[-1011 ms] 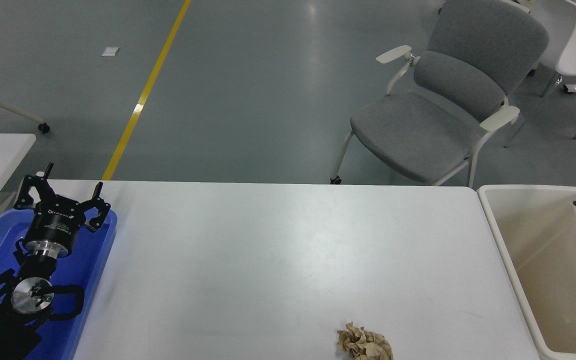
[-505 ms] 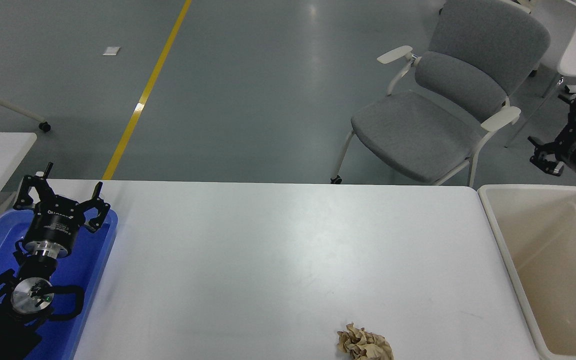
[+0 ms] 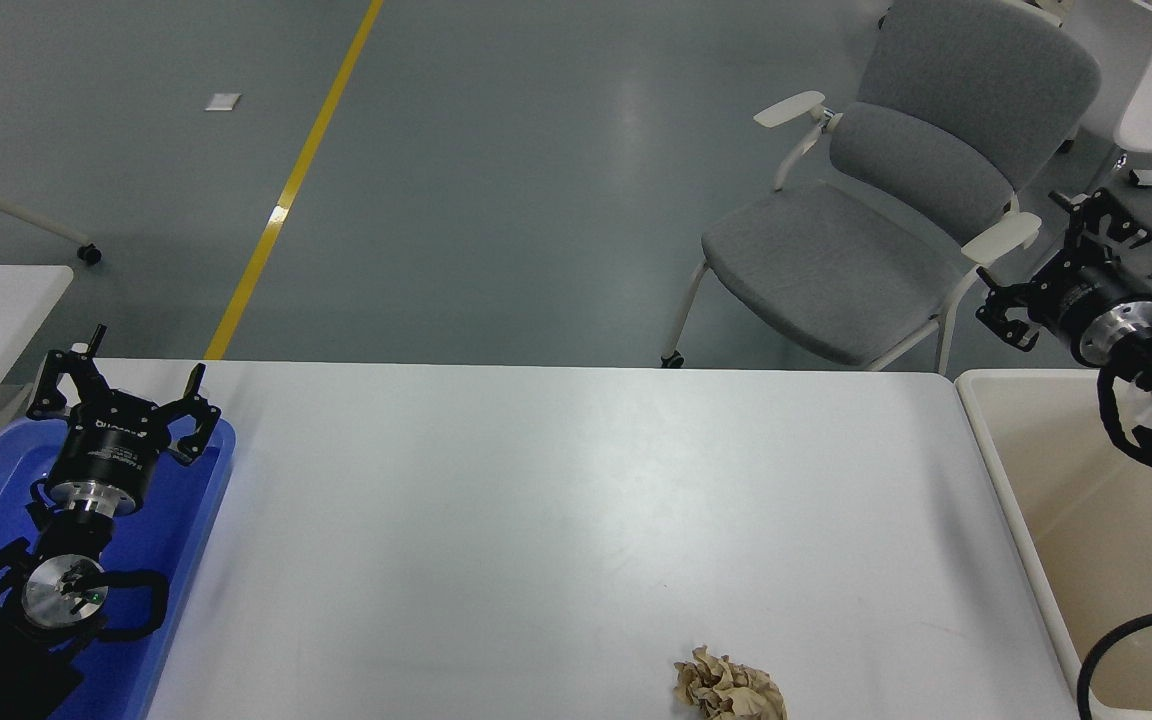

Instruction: Clean the table surface

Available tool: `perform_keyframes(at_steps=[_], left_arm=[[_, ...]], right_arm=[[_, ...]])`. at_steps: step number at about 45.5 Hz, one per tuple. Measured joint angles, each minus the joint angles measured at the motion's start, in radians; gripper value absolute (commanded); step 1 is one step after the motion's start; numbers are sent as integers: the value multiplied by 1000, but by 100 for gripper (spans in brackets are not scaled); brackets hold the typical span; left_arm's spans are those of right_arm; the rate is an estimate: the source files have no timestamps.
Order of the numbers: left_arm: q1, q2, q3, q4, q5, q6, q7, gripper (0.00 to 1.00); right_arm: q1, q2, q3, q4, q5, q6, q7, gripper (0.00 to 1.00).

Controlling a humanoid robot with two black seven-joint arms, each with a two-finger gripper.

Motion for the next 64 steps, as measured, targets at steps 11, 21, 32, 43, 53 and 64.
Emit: perform_keyframes(at_steps=[11,21,32,43,53,64], left_arm=[[0,0,0,0,0,0,0,100],[0,0,0,0,0,0,0,100],[0,0,0,0,0,0,0,100],[0,0,0,0,0,0,0,100],[0,0,0,0,0,0,0,100],[0,0,0,0,0,0,0,100]], right_arm=[[-64,47,7,1,0,1,54,99],[-95,62,6,2,0,2,80,99],[-61,7,-82,4,0,1,88,99],[46,-134,-345,6,1,8,90,99],[162,-238,-613,44,-5,119,91,99],[355,-335,-914,139,-81,260,92,99]])
